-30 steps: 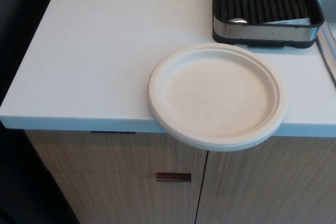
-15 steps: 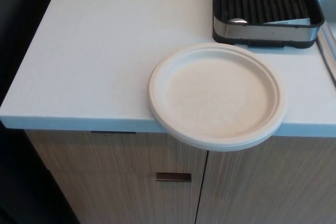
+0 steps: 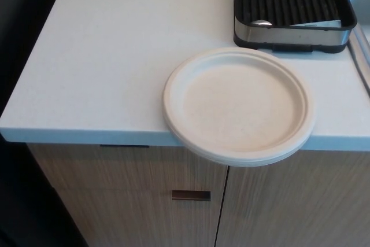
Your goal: Pick up a plate using the right hand and walk towards the sink and put it inside
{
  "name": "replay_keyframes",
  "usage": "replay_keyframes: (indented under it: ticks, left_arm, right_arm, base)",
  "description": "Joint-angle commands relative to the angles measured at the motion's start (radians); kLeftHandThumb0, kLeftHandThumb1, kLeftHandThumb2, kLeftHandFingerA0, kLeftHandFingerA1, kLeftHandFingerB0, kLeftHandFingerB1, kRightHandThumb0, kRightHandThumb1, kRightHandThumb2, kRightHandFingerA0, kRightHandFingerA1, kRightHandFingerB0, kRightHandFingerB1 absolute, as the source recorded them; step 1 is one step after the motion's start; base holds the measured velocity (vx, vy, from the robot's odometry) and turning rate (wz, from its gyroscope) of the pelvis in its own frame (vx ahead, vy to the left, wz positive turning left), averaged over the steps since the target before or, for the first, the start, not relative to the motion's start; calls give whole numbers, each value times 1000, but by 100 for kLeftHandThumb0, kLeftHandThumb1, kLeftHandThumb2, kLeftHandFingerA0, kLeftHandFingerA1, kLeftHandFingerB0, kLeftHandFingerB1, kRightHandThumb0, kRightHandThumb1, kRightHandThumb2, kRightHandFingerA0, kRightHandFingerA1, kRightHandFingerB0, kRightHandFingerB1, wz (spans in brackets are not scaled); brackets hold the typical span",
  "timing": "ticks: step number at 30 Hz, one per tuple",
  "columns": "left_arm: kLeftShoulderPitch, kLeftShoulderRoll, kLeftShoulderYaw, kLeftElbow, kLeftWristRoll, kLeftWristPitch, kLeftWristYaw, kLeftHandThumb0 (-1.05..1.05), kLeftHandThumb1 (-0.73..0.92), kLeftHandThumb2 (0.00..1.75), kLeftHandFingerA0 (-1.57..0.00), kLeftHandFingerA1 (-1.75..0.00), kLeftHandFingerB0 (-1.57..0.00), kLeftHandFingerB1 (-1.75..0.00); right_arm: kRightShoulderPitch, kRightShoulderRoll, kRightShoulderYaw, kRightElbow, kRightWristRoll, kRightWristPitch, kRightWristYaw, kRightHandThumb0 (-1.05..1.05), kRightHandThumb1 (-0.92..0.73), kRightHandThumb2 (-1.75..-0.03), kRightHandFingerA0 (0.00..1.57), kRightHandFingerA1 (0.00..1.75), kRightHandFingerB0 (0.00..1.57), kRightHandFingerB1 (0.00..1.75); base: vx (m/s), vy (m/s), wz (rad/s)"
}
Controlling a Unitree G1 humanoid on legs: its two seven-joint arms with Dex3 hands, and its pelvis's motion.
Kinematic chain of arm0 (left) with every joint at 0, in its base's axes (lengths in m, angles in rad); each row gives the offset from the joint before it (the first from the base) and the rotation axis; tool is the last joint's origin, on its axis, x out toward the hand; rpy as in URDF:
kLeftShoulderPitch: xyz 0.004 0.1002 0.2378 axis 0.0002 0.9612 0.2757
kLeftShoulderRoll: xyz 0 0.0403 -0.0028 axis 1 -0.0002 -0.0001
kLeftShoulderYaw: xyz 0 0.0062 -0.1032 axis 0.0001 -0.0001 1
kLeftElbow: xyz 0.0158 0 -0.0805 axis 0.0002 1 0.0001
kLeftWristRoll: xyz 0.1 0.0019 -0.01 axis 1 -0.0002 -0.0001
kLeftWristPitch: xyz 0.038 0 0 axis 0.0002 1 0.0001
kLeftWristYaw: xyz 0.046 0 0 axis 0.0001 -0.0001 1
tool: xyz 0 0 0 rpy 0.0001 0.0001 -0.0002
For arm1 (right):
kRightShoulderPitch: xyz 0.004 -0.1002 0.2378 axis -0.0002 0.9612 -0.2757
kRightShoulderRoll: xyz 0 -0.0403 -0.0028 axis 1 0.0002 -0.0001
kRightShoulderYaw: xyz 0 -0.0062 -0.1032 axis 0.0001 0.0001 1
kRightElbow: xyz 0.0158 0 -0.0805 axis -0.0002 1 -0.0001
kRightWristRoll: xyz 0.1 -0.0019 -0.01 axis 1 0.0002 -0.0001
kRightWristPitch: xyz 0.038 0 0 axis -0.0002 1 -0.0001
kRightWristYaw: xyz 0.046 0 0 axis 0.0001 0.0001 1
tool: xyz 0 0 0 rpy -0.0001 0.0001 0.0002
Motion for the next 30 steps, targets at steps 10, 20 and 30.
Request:
replay_keyframes:
  ticks: [10,20,30]
  left_arm:
    - [36,-7,6,-83,-45,-110,4,13,79,175,-130,-152,-107,-129]
    - [24,4,1,-68,-41,-75,14,20,84,175,-127,-147,-102,-123]
    - [-1,10,2,-33,-45,-90,12,20,59,175,-120,-155,-106,-135]
  right_arm:
    - [15,-12,31,-7,12,-39,-12,-9,-59,-81,84,55,58,44]
    - [14,-25,38,-15,9,-45,-15,-6,-62,-82,88,55,60,43]
    - [13,-15,39,-19,19,-39,-9,-14,-65,-74,87,55,59,43]
  base:
    - [0,0,0]
    - [0,0,0]
    - [0,0,0]
